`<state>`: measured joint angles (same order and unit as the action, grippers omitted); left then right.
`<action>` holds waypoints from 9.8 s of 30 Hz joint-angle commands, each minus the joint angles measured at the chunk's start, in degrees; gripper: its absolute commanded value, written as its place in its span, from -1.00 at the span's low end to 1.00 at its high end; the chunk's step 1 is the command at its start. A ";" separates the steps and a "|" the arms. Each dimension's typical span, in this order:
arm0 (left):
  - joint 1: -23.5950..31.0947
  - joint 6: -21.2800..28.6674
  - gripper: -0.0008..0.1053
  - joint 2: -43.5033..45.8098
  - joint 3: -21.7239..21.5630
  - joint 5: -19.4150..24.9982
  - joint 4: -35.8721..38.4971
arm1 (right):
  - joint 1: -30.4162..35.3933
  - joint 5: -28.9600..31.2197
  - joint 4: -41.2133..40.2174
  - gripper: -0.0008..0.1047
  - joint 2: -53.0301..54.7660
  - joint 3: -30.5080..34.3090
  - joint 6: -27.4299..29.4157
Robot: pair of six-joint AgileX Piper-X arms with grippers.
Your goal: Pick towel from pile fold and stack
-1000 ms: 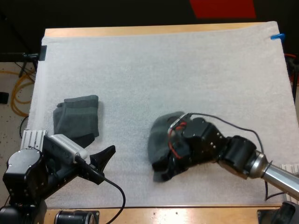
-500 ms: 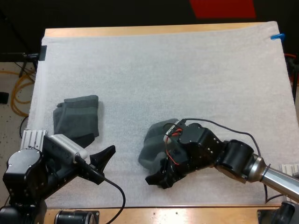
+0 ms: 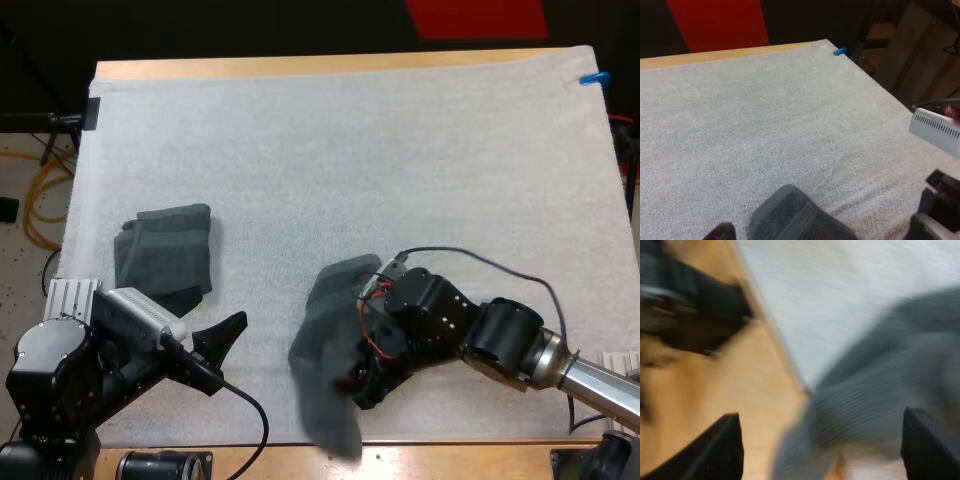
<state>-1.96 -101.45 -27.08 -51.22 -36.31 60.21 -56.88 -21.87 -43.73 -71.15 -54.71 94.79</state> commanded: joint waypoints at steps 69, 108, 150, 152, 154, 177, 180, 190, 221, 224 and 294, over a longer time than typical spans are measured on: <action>-0.11 -0.06 0.26 -0.03 -0.35 -3.37 5.59 | 22.25 34.49 24.00 -0.97 -24.69 -18.00 13.33; -0.11 3.86 0.26 -0.03 -0.35 -2.88 10.65 | -2.03 20.70 15.36 -0.97 -25.27 -16.46 13.22; -0.11 6.88 0.26 -0.03 -0.35 25.11 13.22 | -4.44 13.82 -12.87 0.03 -21.15 -19.18 6.38; -0.11 6.88 0.26 -0.03 -0.25 25.90 14.47 | -4.44 13.82 -10.83 0.03 -21.15 -16.10 6.17; -0.11 6.88 0.26 -0.29 -0.25 25.89 16.12 | -4.44 13.82 -8.70 0.03 -21.15 -13.49 6.07; -0.11 6.16 0.26 -4.10 -0.25 22.45 19.19 | -6.45 15.36 2.72 0.03 -33.81 -8.78 9.99; -0.11 6.16 0.26 -4.10 -0.25 22.45 19.19 | -6.45 16.14 3.83 0.03 -34.03 -8.78 9.99; -0.11 6.16 0.26 -4.10 -0.25 22.45 19.19 | -6.45 19.07 5.48 -0.99 -33.80 -8.78 10.47; -5.75 8.83 0.26 -4.82 18.41 15.46 19.21 | -6.45 24.18 -0.53 -0.99 -11.78 13.52 3.99; -5.75 6.64 0.26 -7.52 18.58 15.46 19.21 | -6.45 24.18 0.12 -0.99 -11.78 13.52 3.99; -16.01 -1.66 -0.98 -34.54 -12.89 -9.96 10.45 | -4.55 57.16 -9.90 -0.99 12.29 -9.26 13.06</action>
<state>-17.97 -102.84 -61.70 -63.50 -45.55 69.63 -61.68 35.28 -51.84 -59.32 -63.05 107.36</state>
